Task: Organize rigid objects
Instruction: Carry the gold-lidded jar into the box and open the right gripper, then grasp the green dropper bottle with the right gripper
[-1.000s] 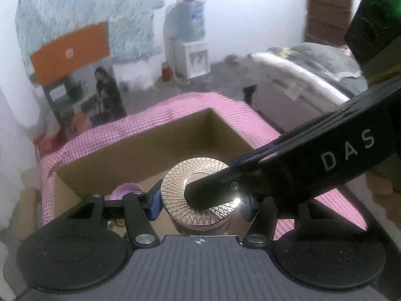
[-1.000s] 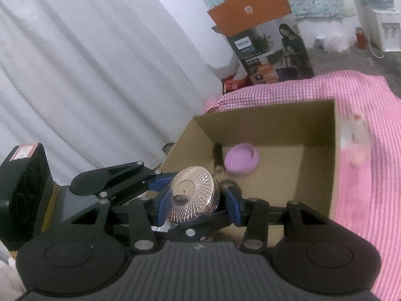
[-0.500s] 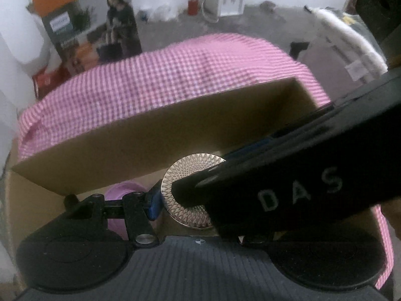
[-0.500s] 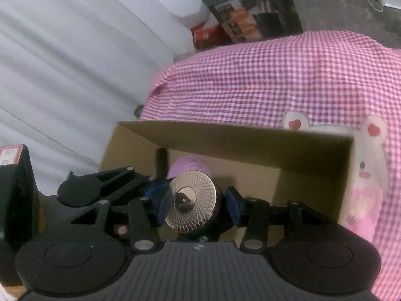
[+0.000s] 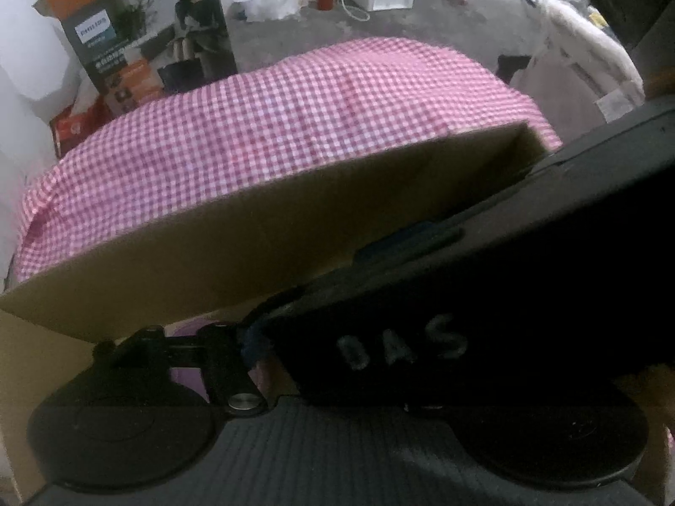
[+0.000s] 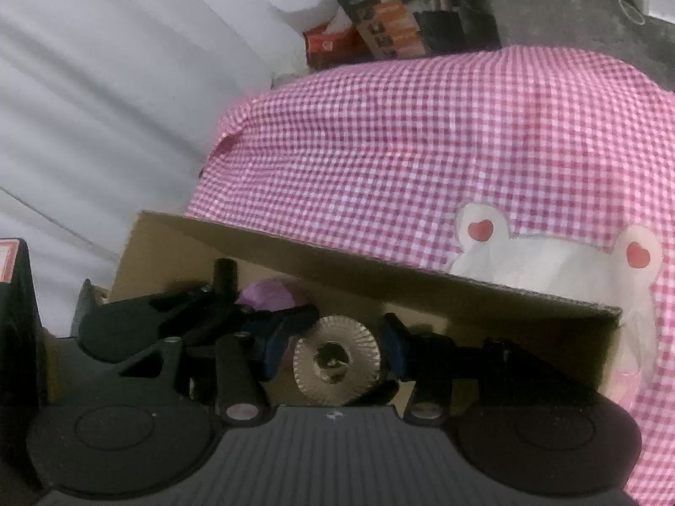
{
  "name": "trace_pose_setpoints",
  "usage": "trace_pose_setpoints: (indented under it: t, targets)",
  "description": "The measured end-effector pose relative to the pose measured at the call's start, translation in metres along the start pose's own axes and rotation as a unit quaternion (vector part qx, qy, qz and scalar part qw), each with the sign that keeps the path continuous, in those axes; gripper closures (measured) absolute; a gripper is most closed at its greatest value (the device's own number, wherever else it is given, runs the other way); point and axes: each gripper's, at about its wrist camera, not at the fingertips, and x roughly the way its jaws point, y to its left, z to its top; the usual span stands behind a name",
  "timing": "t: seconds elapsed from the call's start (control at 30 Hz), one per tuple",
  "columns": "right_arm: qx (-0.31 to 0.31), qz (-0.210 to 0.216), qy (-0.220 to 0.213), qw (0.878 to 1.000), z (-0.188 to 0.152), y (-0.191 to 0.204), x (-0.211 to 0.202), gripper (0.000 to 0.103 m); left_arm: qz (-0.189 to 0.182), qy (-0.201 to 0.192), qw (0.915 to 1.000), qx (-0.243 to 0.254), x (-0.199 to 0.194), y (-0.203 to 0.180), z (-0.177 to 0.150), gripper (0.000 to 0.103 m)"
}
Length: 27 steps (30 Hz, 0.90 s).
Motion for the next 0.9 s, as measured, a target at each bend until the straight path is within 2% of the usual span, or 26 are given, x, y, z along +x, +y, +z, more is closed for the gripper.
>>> trace_pose_setpoints:
  t: [0.27,0.4,0.6,0.77,0.9]
  targets:
    - [0.008,0.016,-0.097,0.995,-0.038,0.018,-0.078,0.051,-0.004,-0.058,0.9982,0.018,-0.070,-0.010,-0.021,0.024]
    - [0.000,0.025,-0.156,0.987,-0.085,0.032,-0.133,0.047,0.004,-0.096,0.9948,0.034,-0.110,-0.011,-0.051,0.021]
    - [-0.017,0.028,-0.228,0.973,-0.170,0.058,-0.196,0.044,0.008,-0.151,0.9879,0.033,-0.163,0.001,-0.119,0.017]
    - [-0.026,0.032,-0.248,0.968,-0.232,0.078,-0.202,0.043,0.007,-0.186,0.9821,0.026,-0.178,0.001,-0.179,0.016]
    - [-0.022,0.051,-0.233,0.971,-0.265,0.089,-0.173,0.043,0.015,-0.203,0.9786,0.029,-0.166,-0.013,-0.220,0.016]
